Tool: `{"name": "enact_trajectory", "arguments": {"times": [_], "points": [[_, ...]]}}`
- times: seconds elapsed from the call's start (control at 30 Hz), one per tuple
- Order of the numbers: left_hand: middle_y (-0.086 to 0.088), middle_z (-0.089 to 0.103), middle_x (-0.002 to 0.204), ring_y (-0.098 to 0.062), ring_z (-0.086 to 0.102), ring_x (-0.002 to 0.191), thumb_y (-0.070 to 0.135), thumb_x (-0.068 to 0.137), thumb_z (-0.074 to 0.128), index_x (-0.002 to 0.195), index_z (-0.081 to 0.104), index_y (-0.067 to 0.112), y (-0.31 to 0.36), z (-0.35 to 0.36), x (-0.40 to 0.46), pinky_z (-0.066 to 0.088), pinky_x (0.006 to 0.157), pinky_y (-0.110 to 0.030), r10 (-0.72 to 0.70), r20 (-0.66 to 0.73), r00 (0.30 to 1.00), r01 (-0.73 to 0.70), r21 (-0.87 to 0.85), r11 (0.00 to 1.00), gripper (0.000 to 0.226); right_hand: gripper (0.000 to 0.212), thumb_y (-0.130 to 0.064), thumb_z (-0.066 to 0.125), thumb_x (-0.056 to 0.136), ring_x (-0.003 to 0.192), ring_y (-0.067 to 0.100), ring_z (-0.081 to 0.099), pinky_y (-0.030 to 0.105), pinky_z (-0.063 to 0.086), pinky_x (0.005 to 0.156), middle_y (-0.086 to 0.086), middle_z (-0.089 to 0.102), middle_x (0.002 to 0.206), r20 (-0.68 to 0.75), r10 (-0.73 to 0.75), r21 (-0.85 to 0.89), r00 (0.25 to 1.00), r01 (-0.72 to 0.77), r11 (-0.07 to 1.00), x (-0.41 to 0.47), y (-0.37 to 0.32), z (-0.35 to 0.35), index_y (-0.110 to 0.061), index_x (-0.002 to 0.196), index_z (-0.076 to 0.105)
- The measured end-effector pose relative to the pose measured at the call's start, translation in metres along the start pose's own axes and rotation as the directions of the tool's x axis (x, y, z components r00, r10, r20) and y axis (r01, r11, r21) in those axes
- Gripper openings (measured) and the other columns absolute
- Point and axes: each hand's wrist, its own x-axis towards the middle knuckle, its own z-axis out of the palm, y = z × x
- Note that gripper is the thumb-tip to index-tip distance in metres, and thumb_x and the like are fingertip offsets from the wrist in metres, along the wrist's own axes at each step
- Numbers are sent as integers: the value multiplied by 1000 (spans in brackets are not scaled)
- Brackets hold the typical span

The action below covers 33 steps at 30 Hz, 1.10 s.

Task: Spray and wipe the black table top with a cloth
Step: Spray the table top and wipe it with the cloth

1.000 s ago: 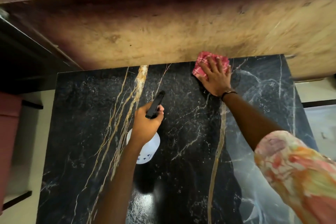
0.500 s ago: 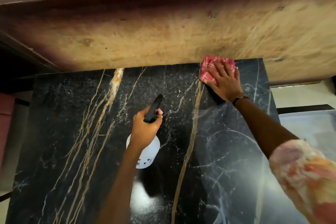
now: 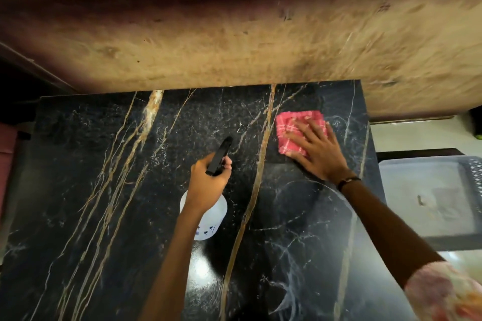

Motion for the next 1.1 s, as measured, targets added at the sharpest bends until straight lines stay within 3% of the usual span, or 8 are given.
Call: {"name": "enact_trajectory", "arguments": {"times": [0.13, 0.2, 0.33, 0.5, 0.63, 0.8, 0.93, 1.1], "points": [[3, 53, 57, -5, 44, 40, -1, 86, 57, 79, 64, 16, -4, 7, -14, 36, 45, -16, -20, 3, 1000, 20, 14, 1000, 20, 61, -64, 22, 91, 147, 31, 9, 66, -1, 108, 0, 19, 159, -4, 259, 92, 966, -258, 962, 38, -10, -7, -37, 144, 33], [2, 57, 63, -7, 47, 45, -1, 86, 57, 79, 64, 18, -5, 10, -18, 37, 49, -18, -22, -1, 1000, 22, 21, 1000, 21, 56, -59, 32, 93, 147, 32, 7, 67, -4, 107, 1, 16, 159, -4, 277, 107, 961, -275, 955, 55, -37, -7, -37, 145, 30], [2, 59, 66, -5, 49, 45, -3, 85, 57, 75, 64, 20, -1, 18, -25, 38, 53, -23, 2, -16, 1000, -1, 36, 999, 26, 56, -58, 23, 93, 145, 34, 16, 73, 19, 105, 5, 27, 156, 6, -13, 44, 1000, 13, 999, 36, -88, 2, -35, 143, 35], [1, 57, 62, -6, 46, 40, -1, 86, 58, 74, 63, 20, -4, 20, -37, 35, 50, -24, -9, -16, 1000, 9, 27, 1000, 25, 54, -65, 22, 95, 147, 28, 13, 65, 11, 113, -1, 20, 157, 66, -277, -31, 959, 280, 960, -54, -70, 17, -43, 144, 27], [4, 58, 64, -3, 50, 45, 1, 86, 59, 75, 64, 20, -9, 23, -50, 37, 52, -22, -37, -18, 999, 37, 18, 999, 22, 56, -65, 11, 94, 145, 30, 18, 67, 16, 111, 4, 30, 155, 52, -58, -29, 997, 60, 998, -65, -17, 5, -41, 143, 26], [4, 56, 61, -4, 48, 44, 2, 86, 59, 77, 65, 19, -19, 22, -68, 37, 51, -23, -44, -40, 998, 45, 12, 999, 20, 60, -62, 21, 91, 144, 36, 18, 71, 7, 106, 6, 26, 156, 63, 155, 48, 986, -158, 986, -10, -59, -4, -33, 141, 39], [-1, 53, 58, -7, 39, 41, 5, 87, 59, 77, 65, 17, -22, 23, -80, 35, 49, -29, -37, -44, 998, 37, 10, 999, 17, 57, -60, 19, 94, 145, 34, 13, 73, 18, 106, 6, 23, 157, 48, -62, -22, 997, 63, 998, -28, -115, 10, -36, 145, 29], [7, 51, 48, -8, 40, 38, 5, 87, 60, 77, 67, 15, -28, 23, -96, 33, 48, -25, -51, -75, 996, 51, -2, 999, 15, 53, -63, 27, 95, 146, 30, 14, 66, 13, 111, 0, 25, 156, 59, -264, -29, 963, 266, 963, -119, -100, 25, -40, 143, 31]]}}
